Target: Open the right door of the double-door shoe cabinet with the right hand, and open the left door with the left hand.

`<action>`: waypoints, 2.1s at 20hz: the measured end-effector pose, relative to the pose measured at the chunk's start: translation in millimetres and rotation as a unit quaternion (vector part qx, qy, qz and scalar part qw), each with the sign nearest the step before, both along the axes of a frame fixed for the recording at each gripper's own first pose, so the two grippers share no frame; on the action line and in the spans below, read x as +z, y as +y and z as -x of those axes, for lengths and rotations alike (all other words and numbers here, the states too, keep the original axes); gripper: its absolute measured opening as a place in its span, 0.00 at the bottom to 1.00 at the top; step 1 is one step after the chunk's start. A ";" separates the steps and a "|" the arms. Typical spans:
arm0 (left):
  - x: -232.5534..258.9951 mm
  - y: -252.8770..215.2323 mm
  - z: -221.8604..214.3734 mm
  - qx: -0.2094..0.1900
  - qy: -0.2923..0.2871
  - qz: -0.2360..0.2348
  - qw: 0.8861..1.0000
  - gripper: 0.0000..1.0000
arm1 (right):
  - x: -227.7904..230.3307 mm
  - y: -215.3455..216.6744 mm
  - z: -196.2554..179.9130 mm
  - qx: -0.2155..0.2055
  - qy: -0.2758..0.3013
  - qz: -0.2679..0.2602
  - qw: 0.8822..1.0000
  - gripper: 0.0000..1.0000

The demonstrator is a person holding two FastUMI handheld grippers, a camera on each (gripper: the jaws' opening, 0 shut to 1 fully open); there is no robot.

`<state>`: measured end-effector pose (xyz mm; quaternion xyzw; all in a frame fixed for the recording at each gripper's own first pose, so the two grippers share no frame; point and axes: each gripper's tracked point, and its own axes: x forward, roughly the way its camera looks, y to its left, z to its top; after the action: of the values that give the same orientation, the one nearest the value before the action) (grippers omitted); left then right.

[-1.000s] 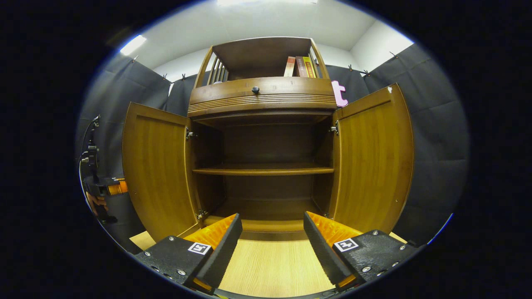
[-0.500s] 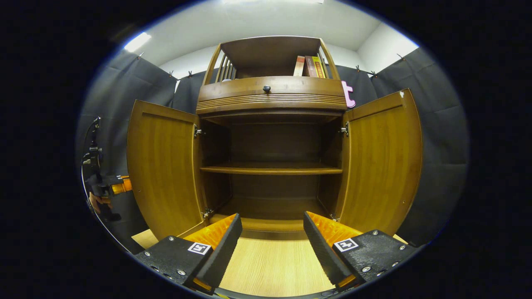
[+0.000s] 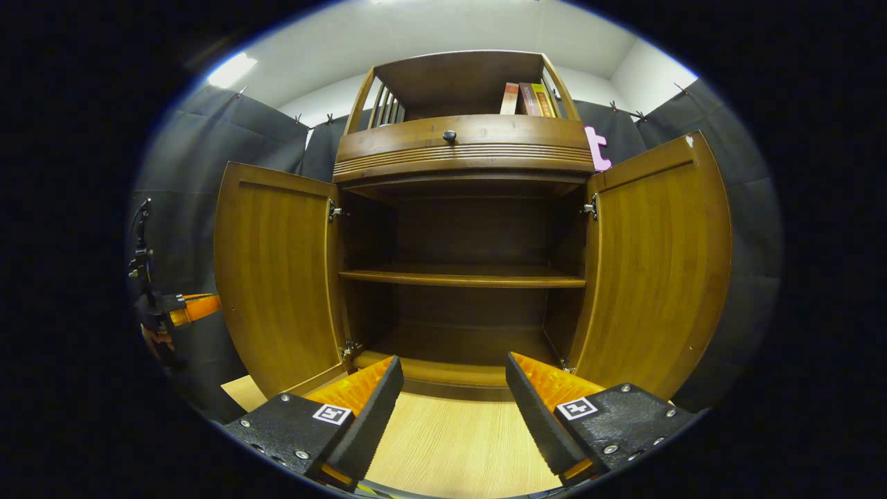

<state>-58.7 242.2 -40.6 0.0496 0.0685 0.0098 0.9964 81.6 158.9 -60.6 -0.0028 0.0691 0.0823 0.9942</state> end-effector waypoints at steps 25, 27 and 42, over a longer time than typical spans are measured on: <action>-0.5 -229.5 -77.4 0.004 -0.031 0.044 0.999 0.53 | 0.4 -123.7 0.1 -0.041 -0.022 -0.031 0.998 0.92; -6.3 -238.3 -76.5 -0.010 -0.027 0.049 0.998 0.71 | 2.5 -122.9 -2.9 -0.042 -0.028 -0.036 0.998 0.92; 9.5 -224.9 -77.4 0.015 -0.063 0.017 0.998 0.95 | 2.0 -118.2 -8.5 -0.042 -0.036 -0.045 0.997 0.92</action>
<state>18.7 17.4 -31.1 0.0305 0.0067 0.0262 0.9992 90.0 40.7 -58.6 0.0417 0.0294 0.0432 0.9978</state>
